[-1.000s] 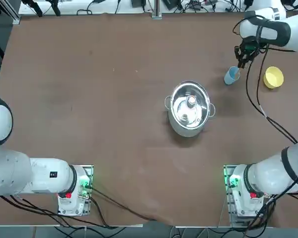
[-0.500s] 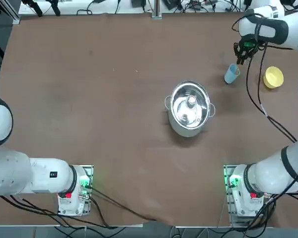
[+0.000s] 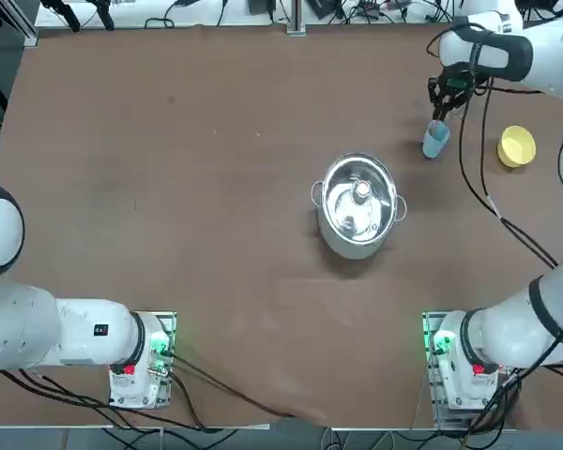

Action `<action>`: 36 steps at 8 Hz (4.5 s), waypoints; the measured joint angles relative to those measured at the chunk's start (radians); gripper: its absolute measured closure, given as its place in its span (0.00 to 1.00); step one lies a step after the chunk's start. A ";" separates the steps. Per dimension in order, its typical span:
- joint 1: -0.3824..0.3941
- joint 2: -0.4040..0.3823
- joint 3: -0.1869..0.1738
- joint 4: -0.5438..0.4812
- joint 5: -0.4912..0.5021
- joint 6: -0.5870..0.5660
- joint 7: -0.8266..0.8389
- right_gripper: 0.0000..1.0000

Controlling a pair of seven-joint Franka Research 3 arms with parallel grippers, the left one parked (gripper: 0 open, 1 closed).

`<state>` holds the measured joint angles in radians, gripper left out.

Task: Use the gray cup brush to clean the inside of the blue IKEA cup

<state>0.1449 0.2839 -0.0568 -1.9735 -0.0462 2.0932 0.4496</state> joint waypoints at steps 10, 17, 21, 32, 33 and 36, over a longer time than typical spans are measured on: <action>-0.031 0.013 -0.021 0.085 -0.077 -0.137 0.015 0.96; -0.004 0.060 -0.004 0.129 -0.011 -0.224 0.059 0.96; -0.012 0.060 -0.012 0.142 -0.012 -0.283 0.059 0.96; -0.026 0.124 -0.016 0.351 0.023 -0.320 0.058 0.96; -0.028 0.116 -0.017 0.391 0.023 -0.377 0.054 0.96; -0.061 0.072 -0.038 0.471 -0.056 -0.551 -0.035 0.96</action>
<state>0.0837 0.3563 -0.0945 -1.5026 -0.1019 1.5422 0.4146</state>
